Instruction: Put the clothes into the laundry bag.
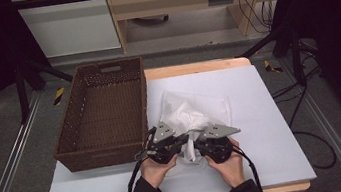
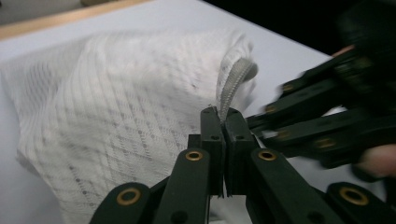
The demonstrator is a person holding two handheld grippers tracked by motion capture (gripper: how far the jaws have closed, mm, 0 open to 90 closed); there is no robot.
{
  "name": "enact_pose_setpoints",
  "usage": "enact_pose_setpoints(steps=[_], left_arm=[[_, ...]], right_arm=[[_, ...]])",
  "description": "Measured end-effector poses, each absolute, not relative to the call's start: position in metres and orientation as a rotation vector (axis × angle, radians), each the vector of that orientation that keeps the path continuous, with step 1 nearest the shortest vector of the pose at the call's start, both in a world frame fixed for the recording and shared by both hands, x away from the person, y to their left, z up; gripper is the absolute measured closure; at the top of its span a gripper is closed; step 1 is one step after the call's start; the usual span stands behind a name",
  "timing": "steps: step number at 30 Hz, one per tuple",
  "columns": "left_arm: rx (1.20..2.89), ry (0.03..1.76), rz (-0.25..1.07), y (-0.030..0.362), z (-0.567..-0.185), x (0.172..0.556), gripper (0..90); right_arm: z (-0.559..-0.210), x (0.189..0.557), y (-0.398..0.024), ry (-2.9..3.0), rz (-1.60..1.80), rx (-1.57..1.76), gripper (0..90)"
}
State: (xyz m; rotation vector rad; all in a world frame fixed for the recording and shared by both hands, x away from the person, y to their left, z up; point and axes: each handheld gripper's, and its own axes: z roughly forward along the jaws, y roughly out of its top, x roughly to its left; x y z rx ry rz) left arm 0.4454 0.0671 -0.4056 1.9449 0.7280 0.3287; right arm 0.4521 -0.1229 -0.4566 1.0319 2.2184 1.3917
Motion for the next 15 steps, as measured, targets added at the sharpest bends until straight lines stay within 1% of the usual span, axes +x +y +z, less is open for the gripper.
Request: enact_pose_setpoints(steps=[3, 5, 8, 10, 11, 14, 15], left_arm=[[1.942, 0.728, 0.332, 0.070, -0.400, 0.440, 88.3], [1.942, 0.738, 0.320, 0.074, -0.402, 0.441, 88.3], [1.960, 0.766, 0.300, 0.077, -0.412, 0.446, 88.3], [1.972, 0.780, 0.286, 0.078, -0.419, 0.450, 88.3], [1.978, 0.786, 0.289, 0.077, -0.422, 0.451, 88.3], [1.993, 0.803, 0.287, 0.075, -0.431, 0.456, 88.2], [1.996, 0.808, 0.287, 0.074, -0.433, 0.458, 88.1]], right_arm=[[-0.462, 0.472, -0.110, 2.149, 1.311, 1.088, 88.2], [-0.472, 0.485, -0.111, 2.082, 1.288, 1.178, 88.0], [-0.483, 0.496, -0.115, 2.003, 1.226, 1.225, 87.7], [-0.484, 0.497, -0.114, 2.001, 1.212, 1.208, 87.2], [-0.483, 0.496, -0.114, 2.012, 1.210, 1.196, 85.6], [-0.475, 0.489, -0.121, 2.072, 1.267, 1.192, 74.3], [-0.471, 0.485, -0.125, 2.096, 1.290, 1.192, 71.8]])
